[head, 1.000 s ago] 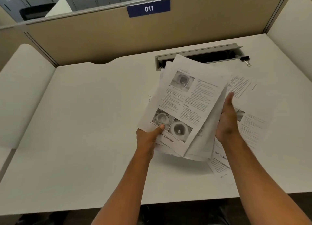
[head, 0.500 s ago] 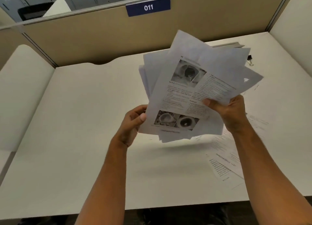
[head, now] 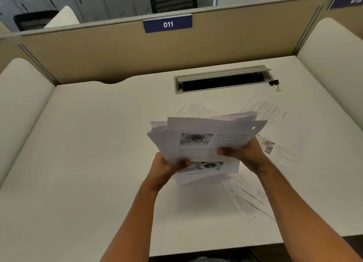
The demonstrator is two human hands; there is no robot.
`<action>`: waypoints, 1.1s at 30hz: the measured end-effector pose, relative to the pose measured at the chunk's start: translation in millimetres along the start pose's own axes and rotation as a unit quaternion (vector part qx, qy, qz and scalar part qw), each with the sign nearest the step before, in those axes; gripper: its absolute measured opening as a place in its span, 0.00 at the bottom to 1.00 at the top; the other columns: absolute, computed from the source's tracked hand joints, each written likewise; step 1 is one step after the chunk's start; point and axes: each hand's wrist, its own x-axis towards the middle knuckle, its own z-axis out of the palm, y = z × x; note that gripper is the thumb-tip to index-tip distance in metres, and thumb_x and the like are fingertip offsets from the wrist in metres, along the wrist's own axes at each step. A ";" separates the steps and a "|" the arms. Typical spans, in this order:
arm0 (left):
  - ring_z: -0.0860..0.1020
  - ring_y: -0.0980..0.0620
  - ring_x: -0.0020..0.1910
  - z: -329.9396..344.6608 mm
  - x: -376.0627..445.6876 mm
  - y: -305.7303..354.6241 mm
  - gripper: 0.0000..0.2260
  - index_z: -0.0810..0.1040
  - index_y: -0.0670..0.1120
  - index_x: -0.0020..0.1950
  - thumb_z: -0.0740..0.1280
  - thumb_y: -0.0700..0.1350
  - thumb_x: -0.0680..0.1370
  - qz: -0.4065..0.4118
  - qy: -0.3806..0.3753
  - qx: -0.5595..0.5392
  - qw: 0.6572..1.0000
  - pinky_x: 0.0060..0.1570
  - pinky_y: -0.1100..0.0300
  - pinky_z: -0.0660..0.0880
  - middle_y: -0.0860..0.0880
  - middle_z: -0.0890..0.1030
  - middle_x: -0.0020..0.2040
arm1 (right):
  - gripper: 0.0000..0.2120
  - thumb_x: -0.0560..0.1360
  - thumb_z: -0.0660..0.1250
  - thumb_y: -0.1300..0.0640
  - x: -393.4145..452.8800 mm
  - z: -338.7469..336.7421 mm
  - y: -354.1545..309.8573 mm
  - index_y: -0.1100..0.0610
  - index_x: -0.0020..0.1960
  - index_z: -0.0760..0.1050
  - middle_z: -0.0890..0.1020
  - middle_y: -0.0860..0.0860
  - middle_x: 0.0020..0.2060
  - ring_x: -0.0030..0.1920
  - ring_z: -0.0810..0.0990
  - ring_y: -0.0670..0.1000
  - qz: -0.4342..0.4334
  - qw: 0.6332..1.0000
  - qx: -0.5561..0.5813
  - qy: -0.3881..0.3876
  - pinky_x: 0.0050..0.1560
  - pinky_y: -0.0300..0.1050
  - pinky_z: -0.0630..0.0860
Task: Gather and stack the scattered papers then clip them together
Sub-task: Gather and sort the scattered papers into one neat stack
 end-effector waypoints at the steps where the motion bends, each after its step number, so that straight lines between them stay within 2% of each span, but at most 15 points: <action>1: 0.81 0.40 0.63 2.4 -1.0 -3.0 0.26 0.79 0.44 0.68 0.79 0.38 0.71 -0.007 -0.002 -0.007 1.000 0.59 0.37 0.80 0.42 0.84 0.62 | 0.30 0.56 0.84 0.56 -0.1 -0.6 2.6 0.45 0.57 0.83 0.86 0.49 0.52 0.60 0.83 0.58 0.003 1.000 0.000 0.000 0.50 0.55 0.85; 4: 0.81 0.41 0.64 4.4 -1.2 -1.0 0.28 0.76 0.43 0.71 0.78 0.36 0.72 0.002 -0.026 -0.024 0.999 0.59 0.41 0.81 0.41 0.82 0.64 | 0.28 0.60 0.83 0.59 -1.0 0.7 1.9 0.43 0.57 0.84 0.87 0.50 0.53 0.59 0.84 0.58 -0.021 1.000 0.013 -0.002 0.49 0.56 0.85; 9: 0.82 0.45 0.62 -2.9 0.5 11.5 0.32 0.78 0.47 0.70 0.82 0.45 0.67 -0.003 -0.019 -0.027 0.999 0.55 0.49 0.83 0.46 0.84 0.61 | 0.28 0.64 0.82 0.62 2.3 0.8 0.4 0.45 0.61 0.83 0.86 0.51 0.55 0.60 0.84 0.58 -0.051 0.997 0.056 -0.005 0.48 0.56 0.85; 13: 0.83 0.45 0.61 -3.5 8.6 -3.2 0.25 0.81 0.49 0.66 0.79 0.35 0.72 -0.005 -0.023 -0.005 1.000 0.54 0.52 0.83 0.46 0.85 0.59 | 0.23 0.60 0.83 0.58 1.4 4.2 20.3 0.47 0.53 0.87 0.88 0.54 0.52 0.55 0.86 0.59 0.003 0.999 0.035 0.027 0.47 0.61 0.85; 16: 0.86 0.50 0.55 1.6 10.4 -10.1 0.16 0.85 0.59 0.56 0.79 0.41 0.73 -0.012 0.037 0.026 0.999 0.48 0.58 0.84 0.51 0.87 0.54 | 0.21 0.59 0.85 0.50 0.2 5.1 35.9 0.45 0.51 0.87 0.88 0.50 0.52 0.54 0.87 0.52 0.040 0.998 -0.004 0.057 0.46 0.48 0.86; 19: 0.88 0.51 0.46 -2.9 13.4 -15.4 0.07 0.88 0.57 0.47 0.80 0.47 0.72 -0.028 0.094 0.041 0.994 0.41 0.62 0.83 0.53 0.89 0.47 | 0.24 0.67 0.78 0.35 9.3 4.2 40.2 0.51 0.53 0.86 0.89 0.48 0.51 0.53 0.87 0.49 0.064 0.992 -0.039 0.099 0.48 0.41 0.83; 21: 0.88 0.50 0.43 -11.5 15.7 -20.0 0.05 0.87 0.51 0.46 0.80 0.47 0.71 -0.050 0.133 0.035 0.989 0.38 0.61 0.83 0.52 0.89 0.44 | 0.18 0.75 0.72 0.37 19.3 0.3 45.1 0.51 0.49 0.86 0.89 0.46 0.46 0.48 0.87 0.47 0.068 0.978 -0.117 0.158 0.50 0.45 0.83; 23: 0.88 0.52 0.42 -21.5 16.1 -24.7 0.08 0.85 0.48 0.49 0.80 0.44 0.72 -0.073 0.167 0.031 0.983 0.38 0.62 0.83 0.54 0.89 0.44 | 0.09 0.77 0.73 0.42 27.5 -7.9 52.7 0.46 0.51 0.84 0.87 0.42 0.46 0.50 0.86 0.46 0.103 0.933 -0.282 0.200 0.53 0.46 0.81; 24: 0.88 0.52 0.42 -26.5 15.4 -27.2 0.09 0.84 0.48 0.50 0.80 0.42 0.73 -0.084 0.180 0.030 0.980 0.37 0.62 0.83 0.55 0.89 0.43 | 0.12 0.75 0.74 0.43 28.8 -12.4 56.2 0.47 0.56 0.84 0.86 0.42 0.50 0.53 0.85 0.47 0.138 0.899 -0.369 0.189 0.55 0.47 0.80; 27: 0.88 0.53 0.40 -36.8 12.2 -34.4 0.09 0.83 0.49 0.49 0.79 0.40 0.73 -0.108 0.209 0.016 0.972 0.34 0.63 0.82 0.57 0.88 0.40 | 0.31 0.68 0.78 0.37 22.4 -22.5 60.9 0.48 0.67 0.78 0.82 0.49 0.63 0.63 0.80 0.53 0.236 0.801 -0.537 0.116 0.60 0.51 0.75; 30: 0.88 0.52 0.40 -39.9 10.5 -39.4 0.10 0.83 0.49 0.50 0.79 0.39 0.73 -0.122 0.210 0.009 0.970 0.34 0.62 0.82 0.54 0.89 0.42 | 0.46 0.59 0.78 0.28 5.2 -23.4 59.1 0.48 0.71 0.73 0.77 0.51 0.66 0.66 0.75 0.55 0.240 0.738 -0.626 0.079 0.61 0.54 0.72; 33: 0.88 0.50 0.42 -40.3 10.5 -41.1 0.11 0.83 0.48 0.52 0.79 0.39 0.72 -0.127 0.191 0.009 0.973 0.36 0.59 0.84 0.52 0.89 0.44 | 0.53 0.54 0.73 0.21 -14.9 -17.6 59.9 0.49 0.70 0.70 0.75 0.52 0.65 0.66 0.74 0.56 0.240 0.677 -0.694 0.051 0.60 0.55 0.71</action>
